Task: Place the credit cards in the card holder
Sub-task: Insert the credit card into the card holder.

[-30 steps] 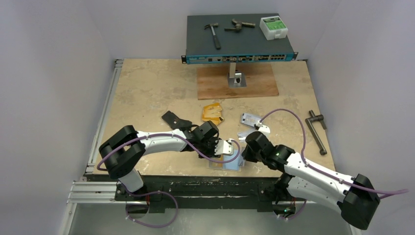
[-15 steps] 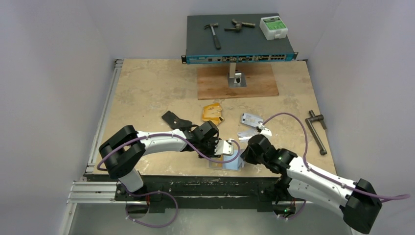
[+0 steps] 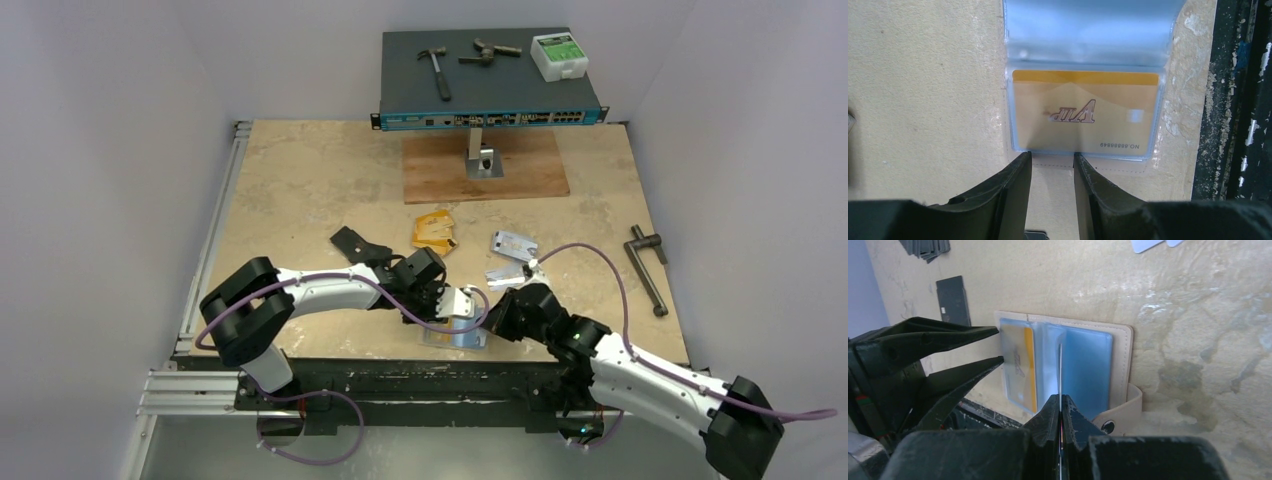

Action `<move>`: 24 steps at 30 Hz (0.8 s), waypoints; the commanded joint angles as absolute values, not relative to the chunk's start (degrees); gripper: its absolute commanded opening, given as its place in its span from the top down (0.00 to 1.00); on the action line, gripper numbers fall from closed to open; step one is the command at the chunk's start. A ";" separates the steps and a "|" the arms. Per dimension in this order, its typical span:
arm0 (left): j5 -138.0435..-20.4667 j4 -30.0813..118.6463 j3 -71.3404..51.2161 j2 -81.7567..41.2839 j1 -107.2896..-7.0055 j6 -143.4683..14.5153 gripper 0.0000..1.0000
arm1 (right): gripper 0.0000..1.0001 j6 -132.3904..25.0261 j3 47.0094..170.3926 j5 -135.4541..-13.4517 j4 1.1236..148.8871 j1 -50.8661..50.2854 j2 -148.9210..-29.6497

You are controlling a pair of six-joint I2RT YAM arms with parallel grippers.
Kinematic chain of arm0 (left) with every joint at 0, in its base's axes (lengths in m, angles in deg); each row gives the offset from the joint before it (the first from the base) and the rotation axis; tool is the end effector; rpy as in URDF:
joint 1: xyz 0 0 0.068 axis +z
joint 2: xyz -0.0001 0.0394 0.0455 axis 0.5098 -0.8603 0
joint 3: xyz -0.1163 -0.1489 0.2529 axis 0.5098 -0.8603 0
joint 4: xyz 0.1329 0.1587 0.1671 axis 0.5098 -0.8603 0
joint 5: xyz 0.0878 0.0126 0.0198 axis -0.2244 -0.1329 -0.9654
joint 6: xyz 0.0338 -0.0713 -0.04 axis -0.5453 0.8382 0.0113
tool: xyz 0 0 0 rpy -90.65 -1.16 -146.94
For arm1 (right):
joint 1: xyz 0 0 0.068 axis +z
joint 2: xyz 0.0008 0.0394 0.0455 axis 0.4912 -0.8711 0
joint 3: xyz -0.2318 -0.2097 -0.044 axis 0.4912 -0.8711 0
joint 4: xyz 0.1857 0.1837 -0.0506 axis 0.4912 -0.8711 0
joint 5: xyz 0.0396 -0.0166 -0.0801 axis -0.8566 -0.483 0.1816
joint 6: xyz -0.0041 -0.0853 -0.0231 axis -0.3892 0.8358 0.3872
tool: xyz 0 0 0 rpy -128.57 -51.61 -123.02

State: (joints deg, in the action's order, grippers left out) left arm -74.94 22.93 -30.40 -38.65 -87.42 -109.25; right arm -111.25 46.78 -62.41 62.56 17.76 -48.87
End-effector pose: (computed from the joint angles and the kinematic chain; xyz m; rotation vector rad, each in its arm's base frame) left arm 0.1714 -0.2929 0.1662 1.9356 1.8303 -0.4267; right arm 0.1084 0.1082 0.1565 0.4091 2.4111 0.8901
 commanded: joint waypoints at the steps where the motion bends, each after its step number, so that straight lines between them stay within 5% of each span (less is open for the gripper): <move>1: -74.70 20.68 -28.52 -36.00 -87.40 -110.59 0.64 | 1.00 -112.09 47.12 -65.16 71.05 17.54 -50.32; 24: -72.01 16.08 -26.22 -33.67 -82.14 -113.19 0.64 | 1.00 -102.97 52.79 -74.26 84.92 17.58 -62.60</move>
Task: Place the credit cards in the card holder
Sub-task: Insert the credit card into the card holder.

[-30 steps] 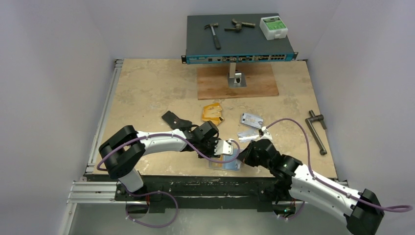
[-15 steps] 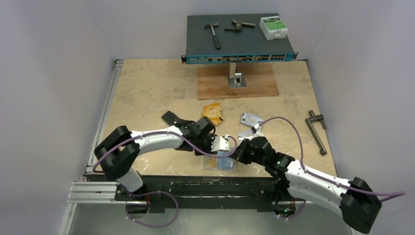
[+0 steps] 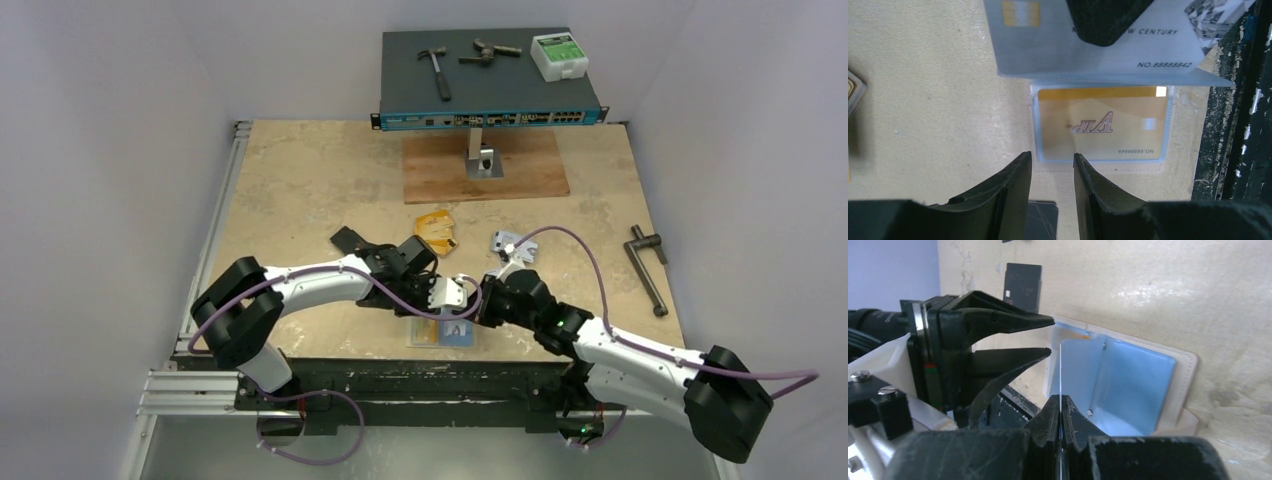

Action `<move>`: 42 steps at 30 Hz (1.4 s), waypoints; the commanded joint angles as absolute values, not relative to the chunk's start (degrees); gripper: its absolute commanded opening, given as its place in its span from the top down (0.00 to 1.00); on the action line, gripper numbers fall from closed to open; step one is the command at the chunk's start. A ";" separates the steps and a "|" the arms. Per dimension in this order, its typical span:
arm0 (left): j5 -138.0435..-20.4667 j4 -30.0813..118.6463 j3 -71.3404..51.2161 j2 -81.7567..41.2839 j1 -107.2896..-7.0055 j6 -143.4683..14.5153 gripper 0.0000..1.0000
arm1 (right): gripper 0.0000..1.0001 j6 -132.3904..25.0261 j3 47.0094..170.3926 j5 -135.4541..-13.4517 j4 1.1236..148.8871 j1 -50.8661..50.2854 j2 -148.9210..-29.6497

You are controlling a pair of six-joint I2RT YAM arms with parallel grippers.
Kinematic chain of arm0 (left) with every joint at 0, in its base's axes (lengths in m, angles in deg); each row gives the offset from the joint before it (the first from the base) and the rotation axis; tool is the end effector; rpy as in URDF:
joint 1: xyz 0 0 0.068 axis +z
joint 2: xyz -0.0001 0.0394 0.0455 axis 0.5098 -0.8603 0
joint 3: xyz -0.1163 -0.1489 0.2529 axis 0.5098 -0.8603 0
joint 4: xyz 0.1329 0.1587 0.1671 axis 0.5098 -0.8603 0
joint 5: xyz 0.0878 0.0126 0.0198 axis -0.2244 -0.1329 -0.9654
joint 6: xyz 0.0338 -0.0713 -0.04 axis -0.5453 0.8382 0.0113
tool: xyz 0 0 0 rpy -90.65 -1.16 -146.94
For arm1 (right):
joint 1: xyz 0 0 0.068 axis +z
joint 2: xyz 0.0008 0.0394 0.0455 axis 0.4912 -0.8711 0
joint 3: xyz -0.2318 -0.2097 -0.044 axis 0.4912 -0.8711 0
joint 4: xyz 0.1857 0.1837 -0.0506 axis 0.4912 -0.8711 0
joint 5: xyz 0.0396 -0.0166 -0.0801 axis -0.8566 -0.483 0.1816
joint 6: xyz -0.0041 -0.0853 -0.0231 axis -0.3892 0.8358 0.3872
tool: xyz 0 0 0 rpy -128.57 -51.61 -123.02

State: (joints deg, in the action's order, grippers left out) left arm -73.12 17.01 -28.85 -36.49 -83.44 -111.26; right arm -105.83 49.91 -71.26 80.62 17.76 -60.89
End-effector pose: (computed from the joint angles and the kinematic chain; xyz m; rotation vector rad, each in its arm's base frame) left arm 0.1836 -0.2741 0.1794 1.9260 1.8792 -0.4327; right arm 0.1327 0.1522 0.1827 0.1892 2.3353 1.1178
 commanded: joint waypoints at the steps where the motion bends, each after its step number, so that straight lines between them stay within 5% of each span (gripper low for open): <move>1: -71.59 15.58 -26.02 -33.30 -81.57 -113.35 0.64 | 1.00 -102.76 52.90 -74.69 85.40 17.56 -63.31; 20: -64.64 -2.06 -32.09 -14.44 -74.29 -145.41 0.62 | 1.00 -100.89 58.18 -77.32 91.26 17.60 -80.87; 31: -55.06 23.70 -52.54 -7.48 -80.67 -168.13 0.49 | 1.00 -100.18 55.21 -78.98 92.00 16.77 -78.27; 42: -54.16 31.24 -53.17 -17.52 -82.16 -178.22 0.48 | 1.00 -101.83 49.47 -85.57 103.36 12.37 -81.92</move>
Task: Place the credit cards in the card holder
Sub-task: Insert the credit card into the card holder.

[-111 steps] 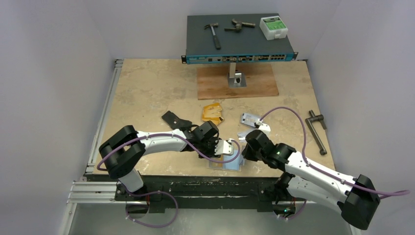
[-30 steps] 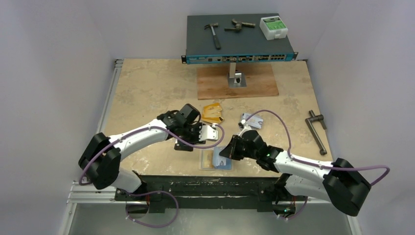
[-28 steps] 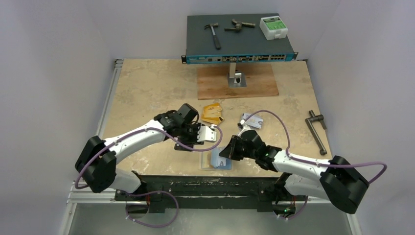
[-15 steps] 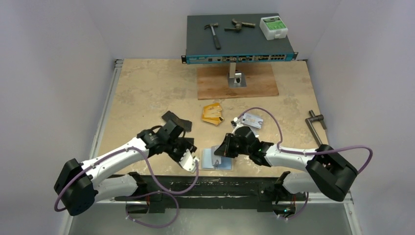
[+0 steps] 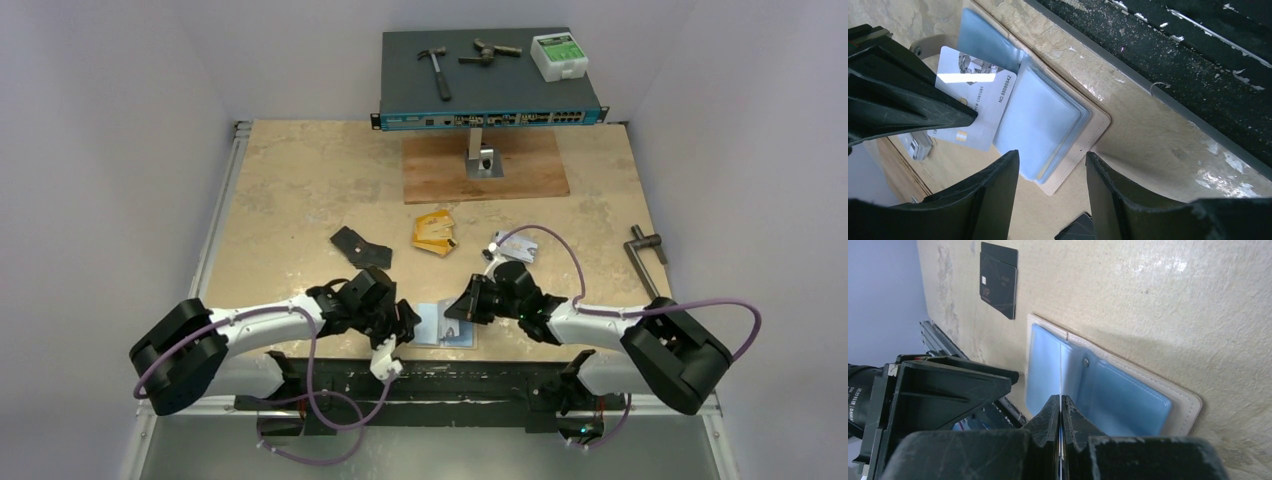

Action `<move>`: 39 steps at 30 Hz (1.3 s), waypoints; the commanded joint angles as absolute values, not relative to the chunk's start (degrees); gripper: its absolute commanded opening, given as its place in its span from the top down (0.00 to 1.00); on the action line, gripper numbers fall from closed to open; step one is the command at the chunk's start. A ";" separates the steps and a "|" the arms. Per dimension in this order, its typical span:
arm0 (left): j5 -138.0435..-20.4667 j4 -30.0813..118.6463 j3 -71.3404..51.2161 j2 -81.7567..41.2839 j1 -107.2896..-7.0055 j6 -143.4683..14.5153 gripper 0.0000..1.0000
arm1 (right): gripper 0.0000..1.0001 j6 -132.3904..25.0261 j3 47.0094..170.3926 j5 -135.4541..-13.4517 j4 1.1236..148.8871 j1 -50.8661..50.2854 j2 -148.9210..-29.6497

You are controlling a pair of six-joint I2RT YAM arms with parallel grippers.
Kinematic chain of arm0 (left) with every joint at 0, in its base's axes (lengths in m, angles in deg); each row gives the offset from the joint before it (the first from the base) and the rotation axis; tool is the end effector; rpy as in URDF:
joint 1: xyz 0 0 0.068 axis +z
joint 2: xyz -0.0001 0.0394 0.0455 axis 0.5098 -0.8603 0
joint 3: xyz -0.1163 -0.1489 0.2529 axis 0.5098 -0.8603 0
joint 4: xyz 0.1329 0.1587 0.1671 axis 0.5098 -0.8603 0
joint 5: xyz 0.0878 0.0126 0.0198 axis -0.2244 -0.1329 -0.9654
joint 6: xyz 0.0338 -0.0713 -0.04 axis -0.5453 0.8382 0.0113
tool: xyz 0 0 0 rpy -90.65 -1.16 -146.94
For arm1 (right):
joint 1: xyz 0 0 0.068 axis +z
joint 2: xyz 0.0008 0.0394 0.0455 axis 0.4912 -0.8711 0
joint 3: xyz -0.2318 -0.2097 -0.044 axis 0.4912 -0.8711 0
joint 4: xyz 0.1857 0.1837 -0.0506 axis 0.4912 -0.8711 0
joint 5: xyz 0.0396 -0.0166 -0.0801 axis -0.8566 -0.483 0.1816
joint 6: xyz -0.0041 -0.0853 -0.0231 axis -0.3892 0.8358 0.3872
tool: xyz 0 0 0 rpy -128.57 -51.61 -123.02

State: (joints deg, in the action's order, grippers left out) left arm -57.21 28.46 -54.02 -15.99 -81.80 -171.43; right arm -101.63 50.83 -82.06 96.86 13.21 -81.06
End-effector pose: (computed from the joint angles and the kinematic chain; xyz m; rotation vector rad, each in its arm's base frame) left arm 0.1085 -0.1980 0.1602 2.3487 0.5036 -0.3309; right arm 0.1669 0.1818 0.1538 0.0839 2.4232 1.1830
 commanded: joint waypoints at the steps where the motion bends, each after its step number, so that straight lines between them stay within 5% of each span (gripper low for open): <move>1: -54.13 30.59 -52.87 -17.97 -82.15 -179.25 0.48 | 1.00 -102.07 48.91 -85.88 104.24 12.07 -81.90; 19: -61.78 20.78 -46.09 -26.39 -86.41 -180.12 0.61 | 1.00 -109.01 40.79 -86.17 118.53 7.96 -82.77; 23: -62.73 20.48 -45.45 -26.57 -88.43 -175.68 0.69 | 1.00 -109.31 40.57 -84.32 116.69 7.87 -82.29; 39: -73.39 21.61 -40.74 -30.70 -96.13 -152.10 0.71 | 1.00 -107.61 38.43 -80.29 109.65 7.86 -77.80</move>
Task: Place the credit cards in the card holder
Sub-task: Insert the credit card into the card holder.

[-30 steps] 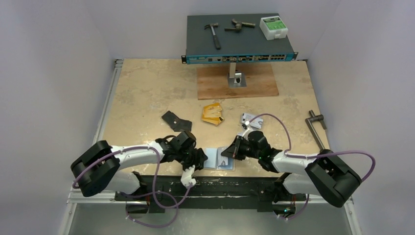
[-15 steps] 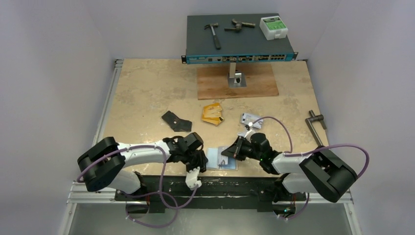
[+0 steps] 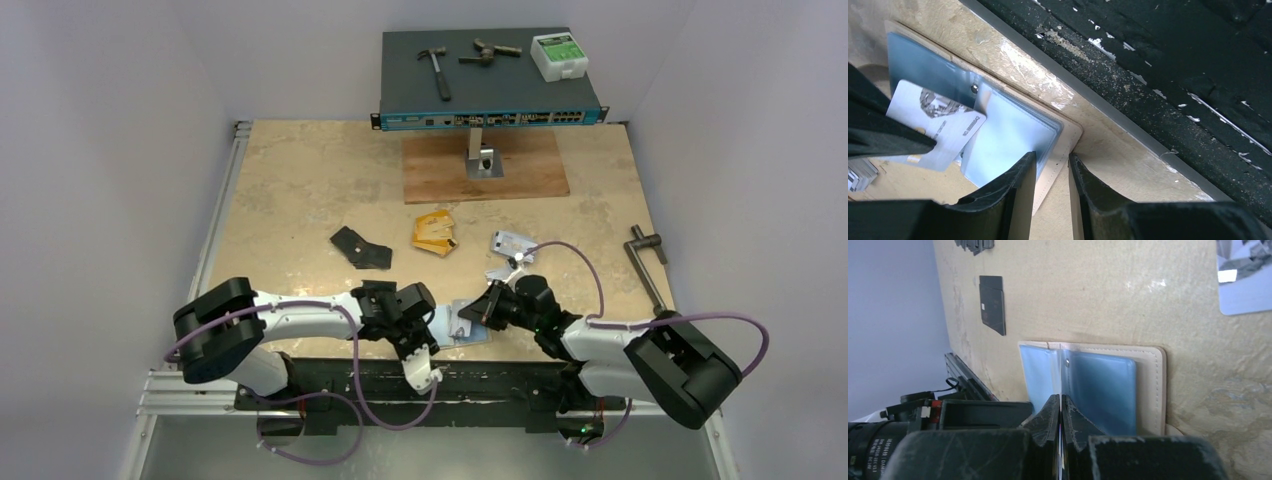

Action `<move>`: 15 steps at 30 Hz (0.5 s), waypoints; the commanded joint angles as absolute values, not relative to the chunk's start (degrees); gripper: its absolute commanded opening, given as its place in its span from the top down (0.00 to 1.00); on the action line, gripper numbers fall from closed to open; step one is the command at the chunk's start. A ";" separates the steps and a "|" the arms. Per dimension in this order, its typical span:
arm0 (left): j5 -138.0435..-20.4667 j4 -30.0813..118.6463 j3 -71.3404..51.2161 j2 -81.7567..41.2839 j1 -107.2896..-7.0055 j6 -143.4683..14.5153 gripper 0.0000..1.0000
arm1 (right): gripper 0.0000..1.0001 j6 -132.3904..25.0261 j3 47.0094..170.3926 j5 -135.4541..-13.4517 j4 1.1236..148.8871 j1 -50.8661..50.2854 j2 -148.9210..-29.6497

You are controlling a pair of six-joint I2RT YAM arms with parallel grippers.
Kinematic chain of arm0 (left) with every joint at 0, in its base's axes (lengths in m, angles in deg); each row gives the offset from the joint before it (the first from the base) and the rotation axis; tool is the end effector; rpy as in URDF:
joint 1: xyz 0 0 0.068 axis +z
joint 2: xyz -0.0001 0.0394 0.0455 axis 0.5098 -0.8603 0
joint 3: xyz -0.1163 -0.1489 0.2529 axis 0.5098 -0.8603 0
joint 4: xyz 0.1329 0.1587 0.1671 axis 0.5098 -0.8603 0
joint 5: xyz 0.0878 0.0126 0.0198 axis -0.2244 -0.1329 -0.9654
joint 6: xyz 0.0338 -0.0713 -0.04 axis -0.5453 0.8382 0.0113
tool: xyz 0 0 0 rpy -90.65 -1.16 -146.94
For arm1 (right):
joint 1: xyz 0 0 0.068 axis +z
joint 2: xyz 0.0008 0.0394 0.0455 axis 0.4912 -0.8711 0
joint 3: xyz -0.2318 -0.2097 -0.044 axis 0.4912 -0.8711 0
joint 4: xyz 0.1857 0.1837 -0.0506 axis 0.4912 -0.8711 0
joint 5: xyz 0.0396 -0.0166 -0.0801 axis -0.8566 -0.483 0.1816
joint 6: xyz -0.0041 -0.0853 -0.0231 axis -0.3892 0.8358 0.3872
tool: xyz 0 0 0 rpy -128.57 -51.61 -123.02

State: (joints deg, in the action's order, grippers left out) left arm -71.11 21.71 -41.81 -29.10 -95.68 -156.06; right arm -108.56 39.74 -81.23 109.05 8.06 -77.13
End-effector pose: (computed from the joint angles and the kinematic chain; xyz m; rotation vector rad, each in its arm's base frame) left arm 0.0963 -0.2593 0.1556 2.5501 0.7120 -0.2996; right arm 0.1549 0.1435 0.1353 0.3185 2.3156 1.2406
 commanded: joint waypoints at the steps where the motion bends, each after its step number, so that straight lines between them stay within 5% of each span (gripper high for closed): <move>1: -73.41 21.66 -40.86 -30.74 -96.13 -152.35 0.71 | 1.00 -107.48 38.27 -80.41 109.75 7.90 -77.88; 15: -73.85 22.16 -40.34 -30.85 -96.74 -151.39 0.72 | 1.00 -105.52 38.34 -82.60 113.97 7.91 -81.45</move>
State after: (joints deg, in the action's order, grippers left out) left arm -73.08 22.41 -41.50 -29.54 -96.43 -153.07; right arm -108.08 38.59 -81.69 111.41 8.06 -79.36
